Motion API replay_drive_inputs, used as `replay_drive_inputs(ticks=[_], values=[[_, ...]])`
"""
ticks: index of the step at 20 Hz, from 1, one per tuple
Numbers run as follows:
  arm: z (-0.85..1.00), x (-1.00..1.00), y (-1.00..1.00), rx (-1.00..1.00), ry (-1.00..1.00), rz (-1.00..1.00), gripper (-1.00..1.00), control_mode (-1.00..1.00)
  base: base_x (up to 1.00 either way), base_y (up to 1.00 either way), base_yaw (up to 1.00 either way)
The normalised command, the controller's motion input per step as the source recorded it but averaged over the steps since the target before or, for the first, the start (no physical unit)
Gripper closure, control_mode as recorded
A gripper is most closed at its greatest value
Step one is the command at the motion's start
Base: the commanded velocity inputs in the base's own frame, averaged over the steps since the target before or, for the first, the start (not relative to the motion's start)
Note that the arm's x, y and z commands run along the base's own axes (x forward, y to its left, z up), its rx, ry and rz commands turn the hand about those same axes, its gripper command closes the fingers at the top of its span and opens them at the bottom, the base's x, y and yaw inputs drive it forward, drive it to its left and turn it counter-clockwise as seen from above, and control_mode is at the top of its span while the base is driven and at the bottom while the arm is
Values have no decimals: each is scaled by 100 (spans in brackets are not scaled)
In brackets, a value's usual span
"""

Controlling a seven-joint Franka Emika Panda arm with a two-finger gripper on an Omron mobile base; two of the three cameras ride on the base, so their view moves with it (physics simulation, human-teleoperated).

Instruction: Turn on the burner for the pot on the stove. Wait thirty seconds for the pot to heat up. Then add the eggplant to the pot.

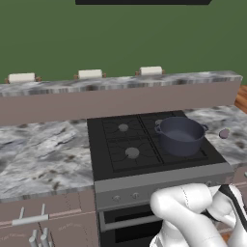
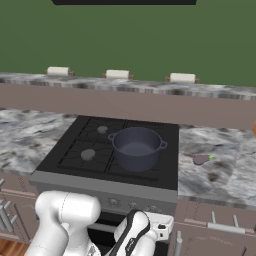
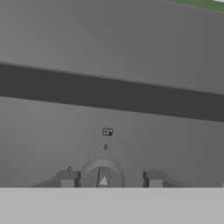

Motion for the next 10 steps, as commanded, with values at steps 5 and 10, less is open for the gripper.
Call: replay_drive_inputs(ticks=[5,10], values=[[0,0,0,0,0,0,100,-100,0,0,0],[0,0,0,0,0,0,100,-100,0,0,0]])
